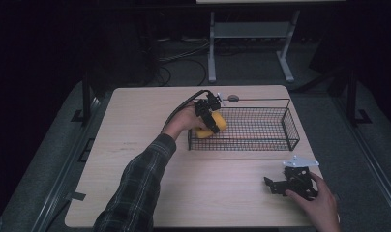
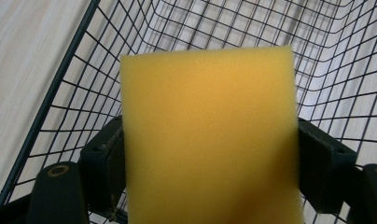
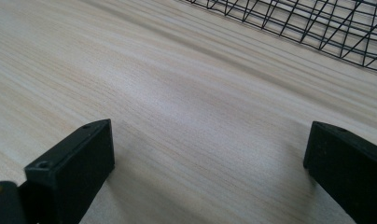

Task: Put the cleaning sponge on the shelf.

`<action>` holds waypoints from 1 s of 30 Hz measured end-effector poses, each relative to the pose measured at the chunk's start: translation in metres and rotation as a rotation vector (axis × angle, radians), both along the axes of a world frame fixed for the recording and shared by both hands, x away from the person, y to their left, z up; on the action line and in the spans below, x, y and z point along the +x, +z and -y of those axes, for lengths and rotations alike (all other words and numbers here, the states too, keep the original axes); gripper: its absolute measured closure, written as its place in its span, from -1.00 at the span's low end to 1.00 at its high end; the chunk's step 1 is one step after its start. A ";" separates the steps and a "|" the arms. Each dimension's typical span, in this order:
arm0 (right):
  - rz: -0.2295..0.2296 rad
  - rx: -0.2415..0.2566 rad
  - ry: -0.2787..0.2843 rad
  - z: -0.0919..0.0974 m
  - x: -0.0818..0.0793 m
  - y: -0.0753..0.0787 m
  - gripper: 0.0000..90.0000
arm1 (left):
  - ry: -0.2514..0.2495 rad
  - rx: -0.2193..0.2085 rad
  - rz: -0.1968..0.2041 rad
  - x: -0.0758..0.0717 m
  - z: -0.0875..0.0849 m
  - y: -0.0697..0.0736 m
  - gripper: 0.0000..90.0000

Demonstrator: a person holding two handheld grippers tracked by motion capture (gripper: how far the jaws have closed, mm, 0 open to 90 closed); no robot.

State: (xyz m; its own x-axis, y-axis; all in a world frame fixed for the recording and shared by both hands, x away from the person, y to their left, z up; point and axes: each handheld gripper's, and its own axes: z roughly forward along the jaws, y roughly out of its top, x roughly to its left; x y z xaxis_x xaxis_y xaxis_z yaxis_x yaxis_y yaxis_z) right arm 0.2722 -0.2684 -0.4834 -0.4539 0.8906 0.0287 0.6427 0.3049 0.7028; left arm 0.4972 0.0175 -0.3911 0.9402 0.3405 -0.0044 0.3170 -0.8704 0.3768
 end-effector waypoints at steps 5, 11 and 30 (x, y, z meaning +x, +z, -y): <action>0.000 0.000 0.000 0.000 0.000 0.000 -0.97 | 0.004 -0.002 -0.001 0.000 0.000 0.000 -0.54; 0.000 0.000 0.000 0.000 0.000 0.000 -0.97 | 0.010 0.002 0.004 0.000 -0.002 0.002 -0.60; -0.002 0.000 0.001 0.000 0.000 0.000 -0.97 | 0.086 -0.147 0.052 -0.022 -0.045 0.029 -0.60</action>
